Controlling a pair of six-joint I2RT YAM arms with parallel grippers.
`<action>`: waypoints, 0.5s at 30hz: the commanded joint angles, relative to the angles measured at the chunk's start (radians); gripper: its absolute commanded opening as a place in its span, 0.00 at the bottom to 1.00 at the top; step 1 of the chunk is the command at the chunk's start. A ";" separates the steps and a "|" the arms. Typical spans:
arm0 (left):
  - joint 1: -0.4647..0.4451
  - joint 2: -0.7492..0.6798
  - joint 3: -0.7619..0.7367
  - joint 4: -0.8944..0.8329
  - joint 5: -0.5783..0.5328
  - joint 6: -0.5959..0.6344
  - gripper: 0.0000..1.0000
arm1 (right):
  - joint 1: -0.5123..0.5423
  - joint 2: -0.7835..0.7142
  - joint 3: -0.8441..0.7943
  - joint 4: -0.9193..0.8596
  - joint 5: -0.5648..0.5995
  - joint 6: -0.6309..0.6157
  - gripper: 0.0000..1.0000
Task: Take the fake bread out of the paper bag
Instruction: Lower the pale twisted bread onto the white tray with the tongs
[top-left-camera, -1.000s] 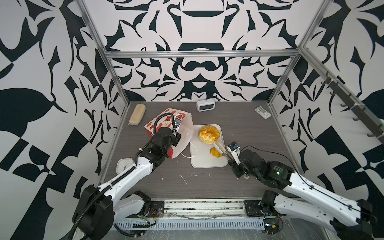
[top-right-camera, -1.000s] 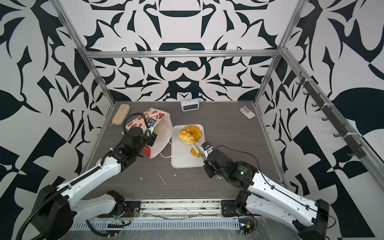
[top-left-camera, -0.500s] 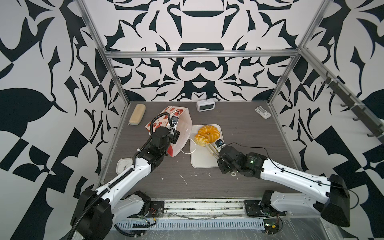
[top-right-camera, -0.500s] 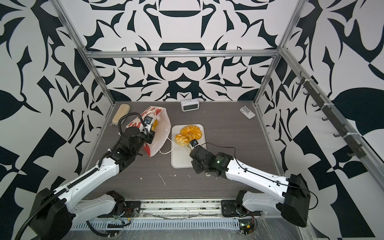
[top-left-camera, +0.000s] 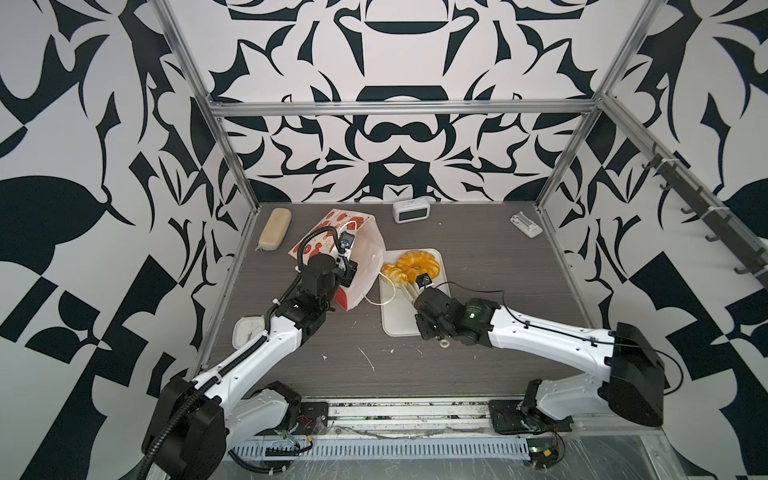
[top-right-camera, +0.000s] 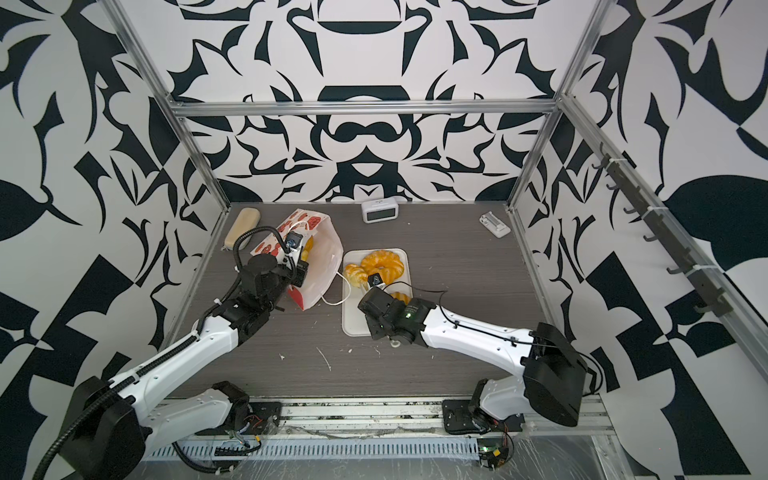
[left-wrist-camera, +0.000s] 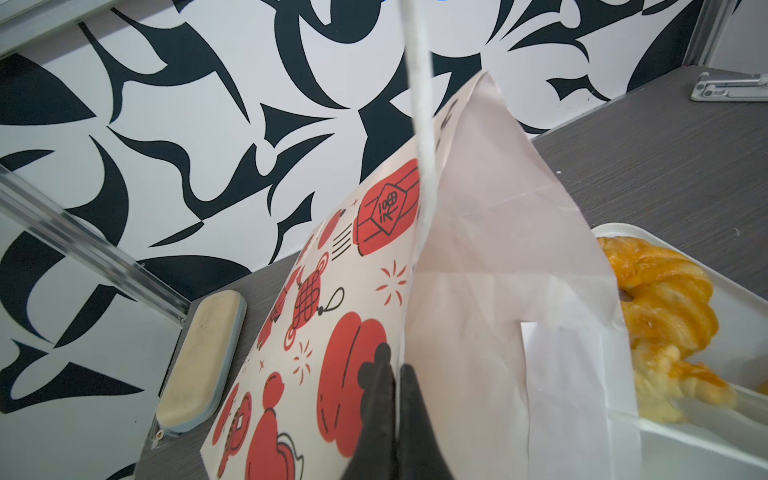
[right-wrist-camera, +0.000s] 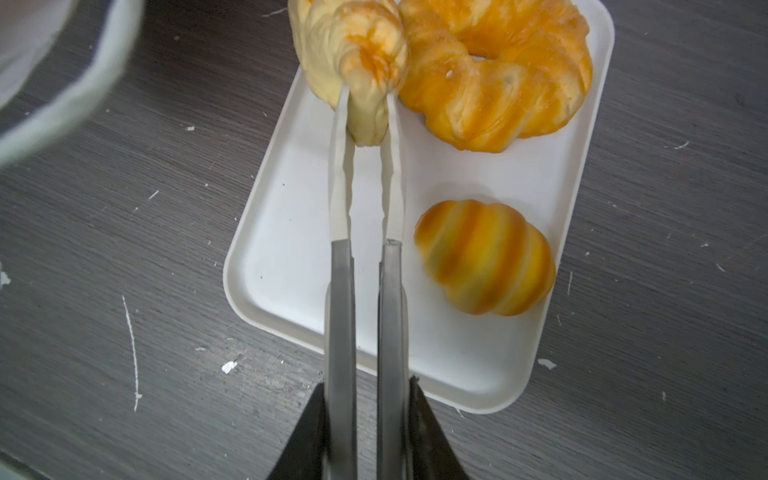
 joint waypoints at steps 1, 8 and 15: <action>0.008 -0.017 -0.020 0.059 0.016 -0.019 0.03 | 0.015 0.023 0.053 0.057 0.061 0.058 0.19; 0.013 -0.021 -0.024 0.062 0.022 -0.020 0.03 | 0.048 0.098 0.055 0.060 0.101 0.118 0.27; 0.017 -0.017 -0.024 0.063 0.021 -0.023 0.03 | 0.072 0.116 0.037 0.103 0.021 0.127 0.44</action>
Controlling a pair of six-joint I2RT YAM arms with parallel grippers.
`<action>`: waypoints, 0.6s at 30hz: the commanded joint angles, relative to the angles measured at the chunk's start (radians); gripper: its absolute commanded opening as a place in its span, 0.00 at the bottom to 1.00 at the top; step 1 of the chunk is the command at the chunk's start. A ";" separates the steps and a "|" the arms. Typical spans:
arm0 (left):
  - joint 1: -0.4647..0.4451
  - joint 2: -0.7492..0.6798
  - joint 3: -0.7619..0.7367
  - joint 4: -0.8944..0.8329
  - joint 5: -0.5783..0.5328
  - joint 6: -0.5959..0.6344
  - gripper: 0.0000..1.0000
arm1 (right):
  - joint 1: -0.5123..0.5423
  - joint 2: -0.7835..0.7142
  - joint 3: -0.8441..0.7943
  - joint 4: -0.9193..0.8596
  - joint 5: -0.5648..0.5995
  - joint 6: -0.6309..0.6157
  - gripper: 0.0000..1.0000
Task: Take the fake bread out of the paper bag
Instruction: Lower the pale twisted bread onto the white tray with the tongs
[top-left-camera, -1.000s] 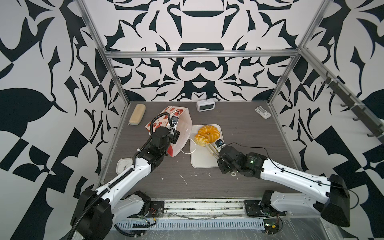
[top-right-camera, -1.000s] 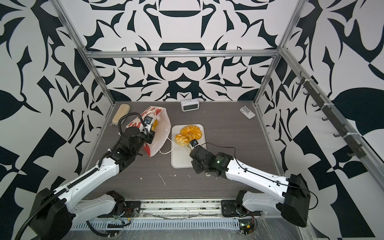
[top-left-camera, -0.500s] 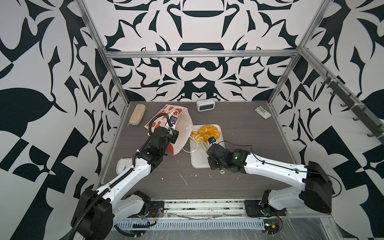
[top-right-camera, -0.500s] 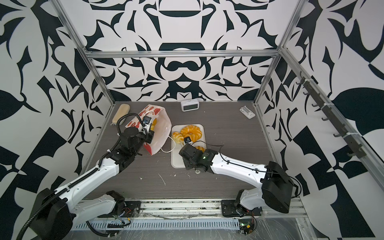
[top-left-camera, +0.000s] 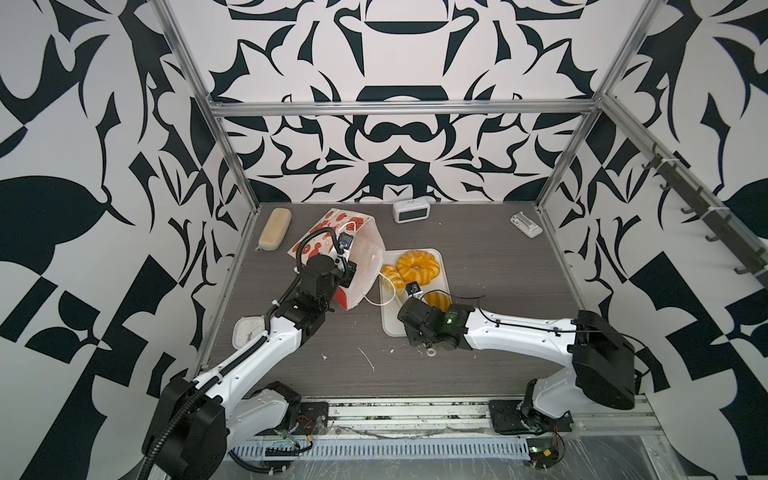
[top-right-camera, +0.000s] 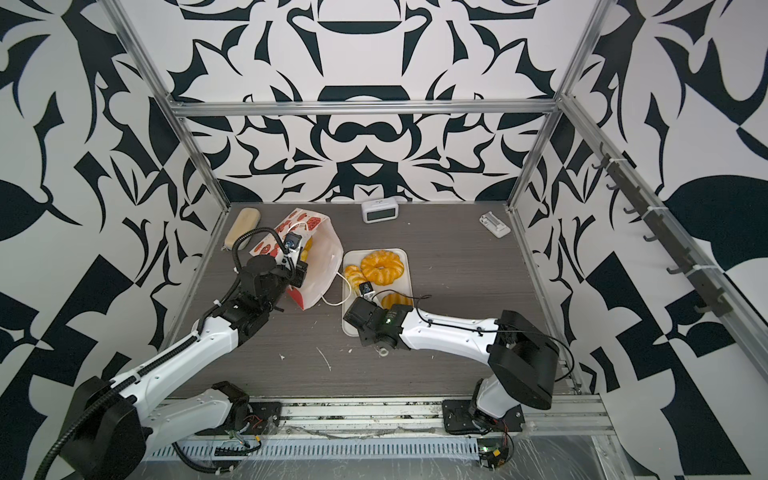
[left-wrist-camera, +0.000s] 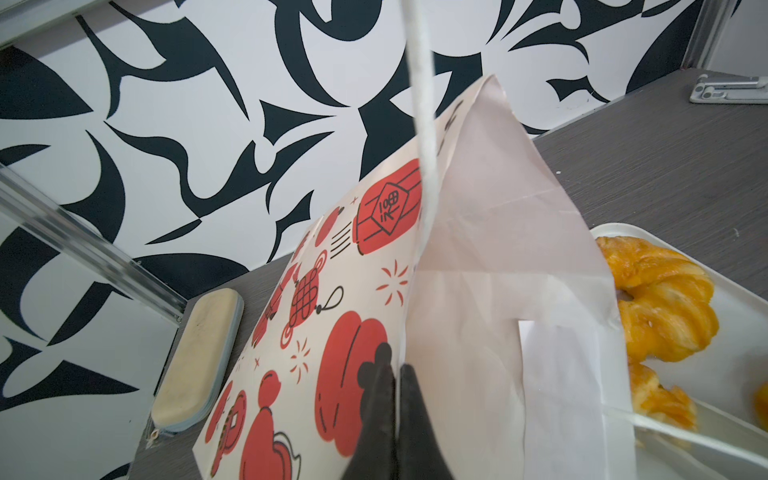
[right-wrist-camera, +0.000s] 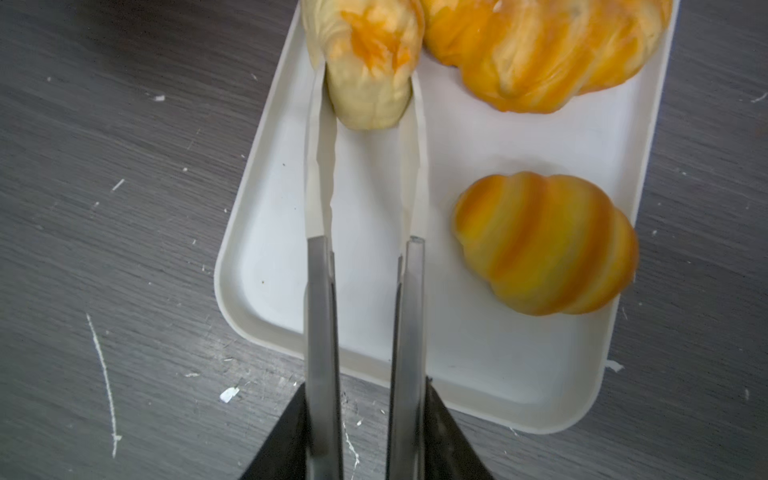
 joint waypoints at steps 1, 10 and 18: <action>0.007 -0.018 -0.008 0.046 0.009 -0.016 0.03 | 0.011 -0.029 0.017 0.062 -0.023 0.023 0.44; 0.009 -0.012 -0.008 0.048 0.010 -0.016 0.03 | 0.024 -0.127 -0.031 0.047 -0.003 0.034 0.47; 0.012 -0.003 -0.006 0.047 0.018 -0.019 0.03 | 0.027 -0.223 -0.056 -0.011 0.002 0.027 0.47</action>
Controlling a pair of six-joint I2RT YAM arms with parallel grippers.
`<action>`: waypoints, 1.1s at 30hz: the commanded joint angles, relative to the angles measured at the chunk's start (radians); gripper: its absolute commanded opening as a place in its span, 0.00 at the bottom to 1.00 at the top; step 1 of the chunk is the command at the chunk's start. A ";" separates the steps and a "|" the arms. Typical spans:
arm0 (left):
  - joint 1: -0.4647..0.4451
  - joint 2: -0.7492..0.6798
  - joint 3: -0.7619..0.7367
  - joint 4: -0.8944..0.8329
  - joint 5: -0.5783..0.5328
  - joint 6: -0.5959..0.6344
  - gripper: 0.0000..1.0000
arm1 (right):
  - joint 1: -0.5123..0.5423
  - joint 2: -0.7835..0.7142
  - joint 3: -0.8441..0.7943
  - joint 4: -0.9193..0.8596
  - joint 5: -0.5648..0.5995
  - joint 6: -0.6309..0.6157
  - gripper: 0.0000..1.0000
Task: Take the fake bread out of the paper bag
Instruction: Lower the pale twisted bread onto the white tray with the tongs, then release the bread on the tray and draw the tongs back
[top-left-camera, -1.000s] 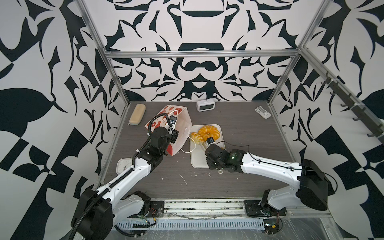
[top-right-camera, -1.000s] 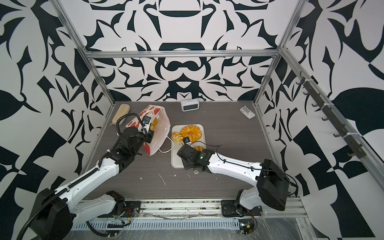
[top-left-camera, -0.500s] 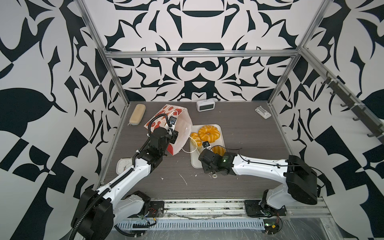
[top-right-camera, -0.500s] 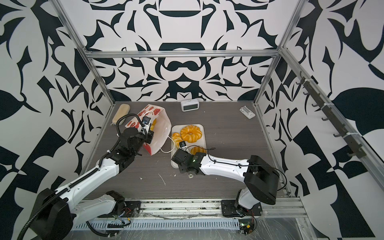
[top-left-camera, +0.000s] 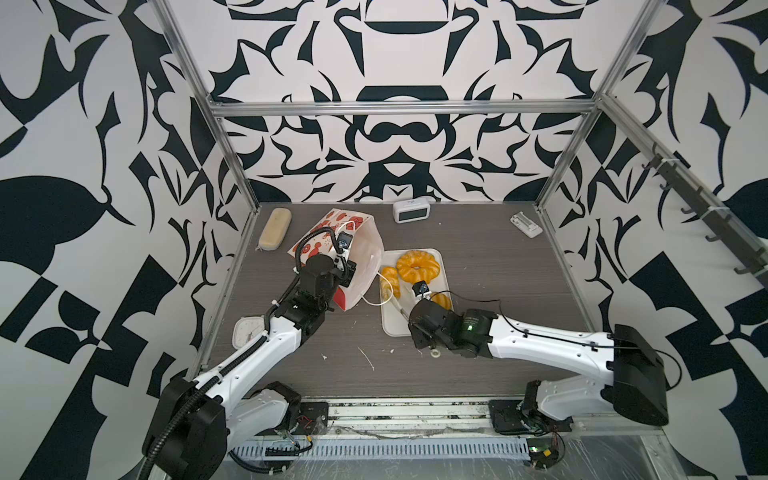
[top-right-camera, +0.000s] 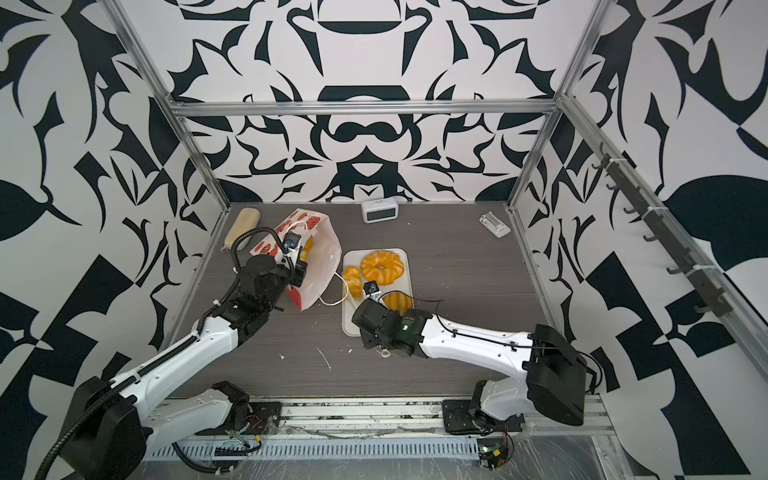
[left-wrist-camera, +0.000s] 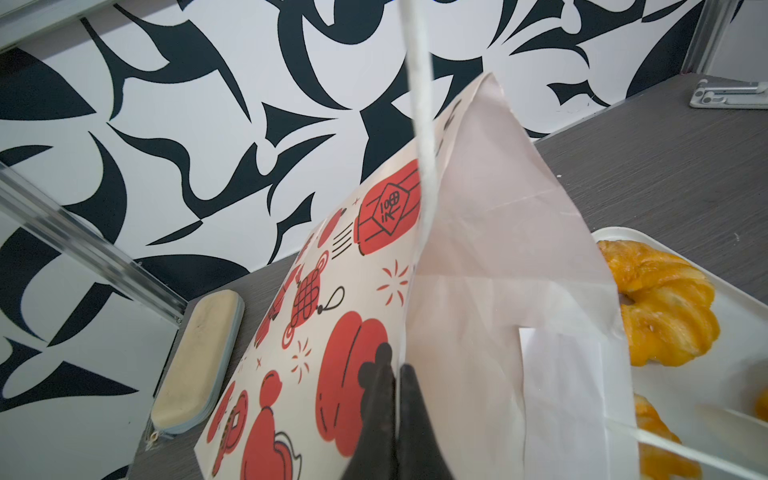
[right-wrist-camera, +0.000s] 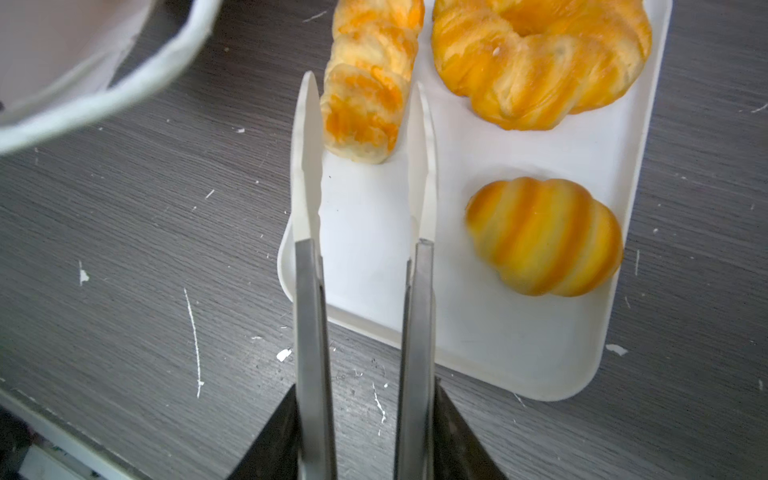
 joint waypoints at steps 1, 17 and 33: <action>0.007 -0.004 -0.007 0.039 0.011 -0.018 0.03 | 0.005 -0.048 -0.001 -0.017 0.034 0.007 0.47; 0.008 -0.013 -0.008 0.032 0.006 -0.019 0.03 | 0.010 -0.013 -0.020 0.025 -0.044 -0.046 0.26; 0.008 -0.013 -0.010 0.027 0.003 -0.021 0.03 | 0.038 0.044 -0.001 0.047 -0.038 -0.079 0.25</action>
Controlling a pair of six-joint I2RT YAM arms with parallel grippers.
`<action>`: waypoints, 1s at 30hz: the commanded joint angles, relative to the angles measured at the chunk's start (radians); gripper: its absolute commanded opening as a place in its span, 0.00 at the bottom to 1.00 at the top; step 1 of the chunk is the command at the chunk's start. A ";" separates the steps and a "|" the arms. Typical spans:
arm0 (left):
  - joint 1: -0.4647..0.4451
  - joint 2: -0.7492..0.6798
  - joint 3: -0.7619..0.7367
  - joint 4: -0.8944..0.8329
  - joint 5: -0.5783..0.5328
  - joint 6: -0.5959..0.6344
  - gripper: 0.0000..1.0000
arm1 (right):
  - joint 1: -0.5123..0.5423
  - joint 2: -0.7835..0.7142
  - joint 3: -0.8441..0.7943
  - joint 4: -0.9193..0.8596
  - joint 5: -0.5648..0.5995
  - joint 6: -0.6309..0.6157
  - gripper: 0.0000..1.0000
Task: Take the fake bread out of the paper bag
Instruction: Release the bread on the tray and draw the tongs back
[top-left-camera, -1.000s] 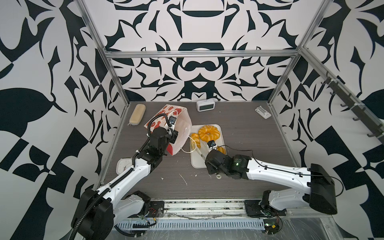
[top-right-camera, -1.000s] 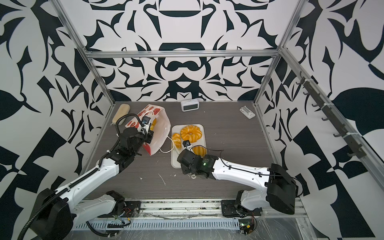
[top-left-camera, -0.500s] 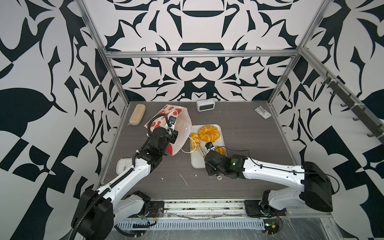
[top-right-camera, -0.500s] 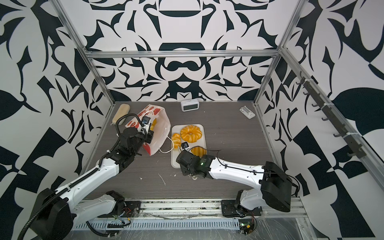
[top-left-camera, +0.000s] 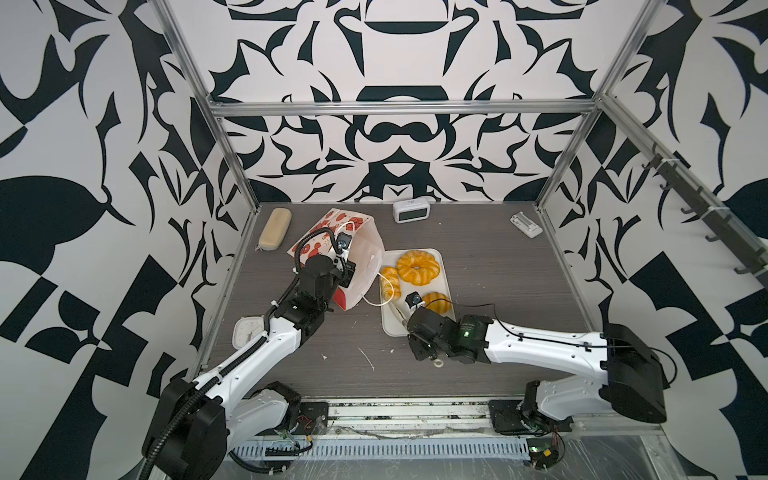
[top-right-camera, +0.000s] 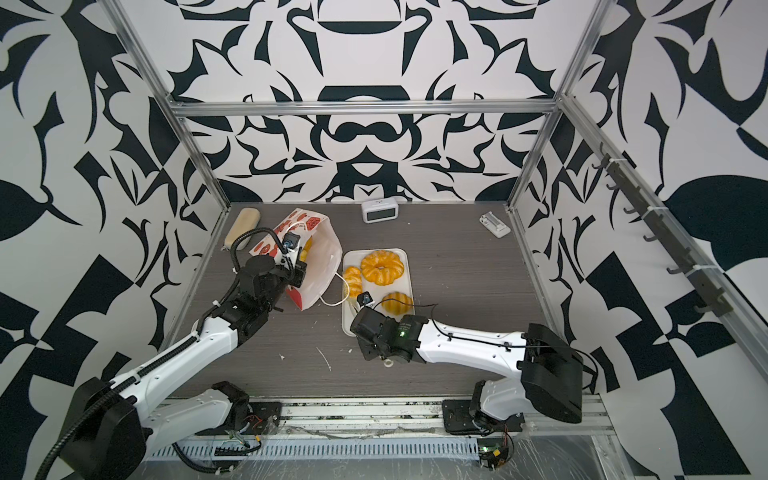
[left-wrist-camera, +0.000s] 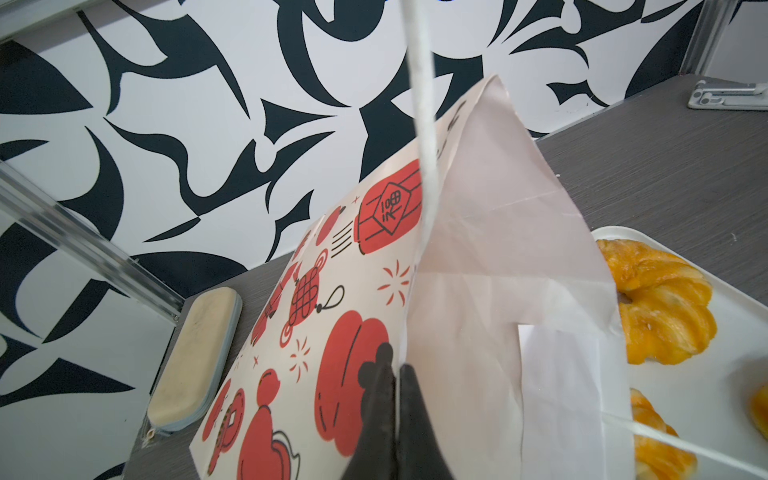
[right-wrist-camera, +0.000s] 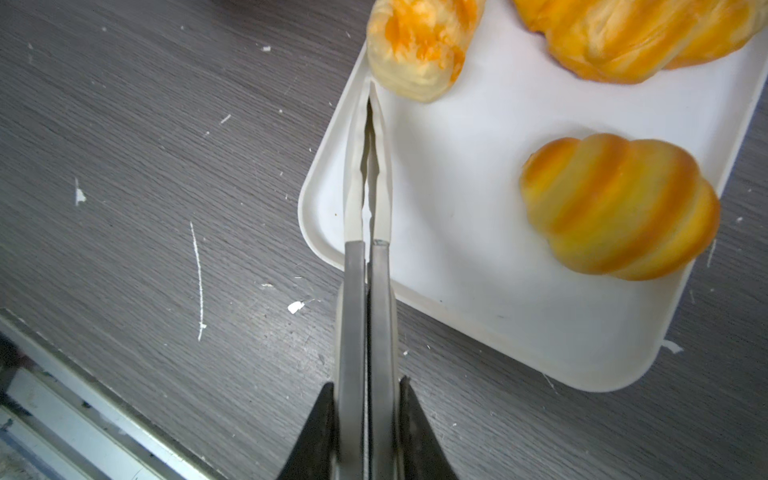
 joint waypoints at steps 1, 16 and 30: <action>0.004 -0.009 -0.005 0.029 -0.001 -0.014 0.03 | 0.003 0.002 0.033 0.042 0.044 -0.017 0.25; 0.006 -0.012 -0.011 0.030 -0.004 -0.012 0.03 | -0.061 0.072 0.086 0.085 0.085 -0.082 0.24; 0.006 -0.010 -0.006 0.029 0.004 -0.012 0.03 | -0.148 0.116 0.109 0.158 0.013 -0.150 0.25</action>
